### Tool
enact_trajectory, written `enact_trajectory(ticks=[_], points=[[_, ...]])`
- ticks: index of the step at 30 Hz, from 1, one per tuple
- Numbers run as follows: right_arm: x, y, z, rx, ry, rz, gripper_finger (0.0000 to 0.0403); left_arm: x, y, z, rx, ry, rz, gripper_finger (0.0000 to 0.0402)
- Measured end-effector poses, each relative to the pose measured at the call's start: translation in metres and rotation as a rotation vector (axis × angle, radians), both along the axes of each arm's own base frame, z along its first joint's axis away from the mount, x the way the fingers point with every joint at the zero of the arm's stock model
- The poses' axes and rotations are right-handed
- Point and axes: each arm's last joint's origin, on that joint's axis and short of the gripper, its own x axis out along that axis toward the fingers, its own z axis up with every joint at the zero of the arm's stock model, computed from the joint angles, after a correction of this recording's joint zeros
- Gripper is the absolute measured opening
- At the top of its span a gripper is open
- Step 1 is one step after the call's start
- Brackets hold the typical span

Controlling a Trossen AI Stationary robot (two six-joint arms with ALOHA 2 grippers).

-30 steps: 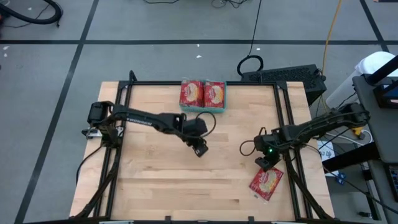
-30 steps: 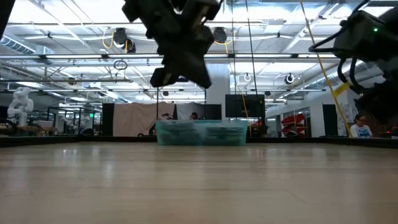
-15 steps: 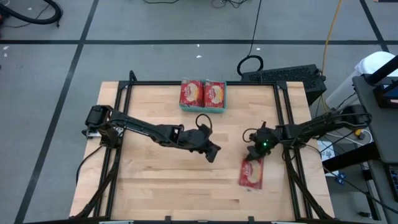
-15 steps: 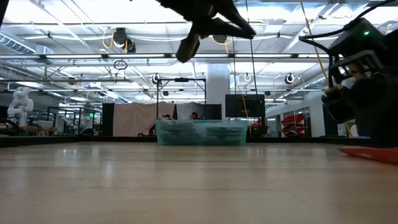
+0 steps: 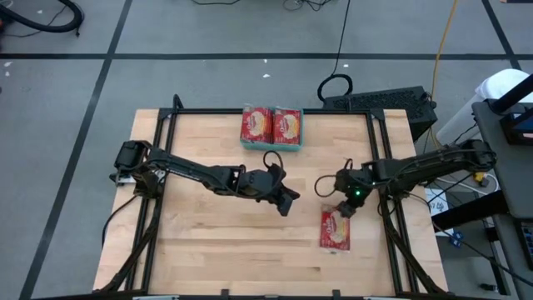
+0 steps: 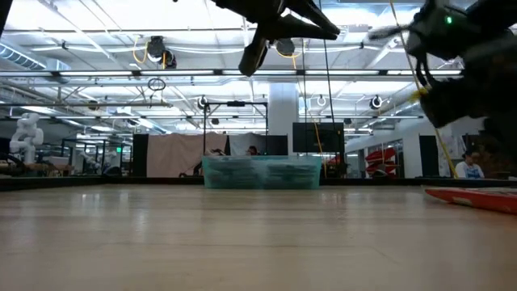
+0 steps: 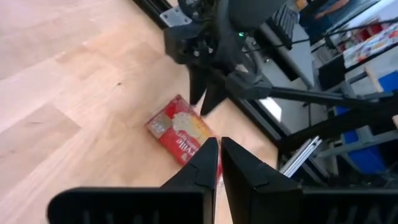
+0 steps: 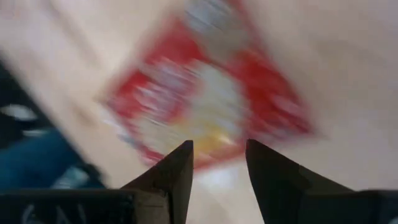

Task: Sort popcorn bags into baskets
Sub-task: Put the red popcorn bag into the blue bin

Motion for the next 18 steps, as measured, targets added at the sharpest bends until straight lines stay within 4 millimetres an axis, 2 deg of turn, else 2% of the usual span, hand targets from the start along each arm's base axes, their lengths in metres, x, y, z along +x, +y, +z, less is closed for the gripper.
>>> enact_trajectory(ticks=[3, 7, 13, 18], points=[[-0.012, -0.001, -0.006, -0.051, 0.095, 0.055, 0.0141, -0.001, 0.0, -0.002, 0.031, 0.027, -0.012, 0.0024], [-0.018, -0.002, -0.021, -0.052, 0.105, 0.029, 0.0141, -0.006, 0.002, -0.011, 0.089, 0.127, 0.01, 0.0024], [-0.001, -0.002, -0.035, -0.002, -0.078, -0.168, 0.0141, -0.007, 0.006, -0.015, 0.123, 0.167, 0.019, 0.0024], [0.019, -0.005, -0.039, 0.011, -0.171, -0.234, 0.0141, 0.003, 0.004, -0.042, 0.107, 0.222, 0.012, 0.0024]])
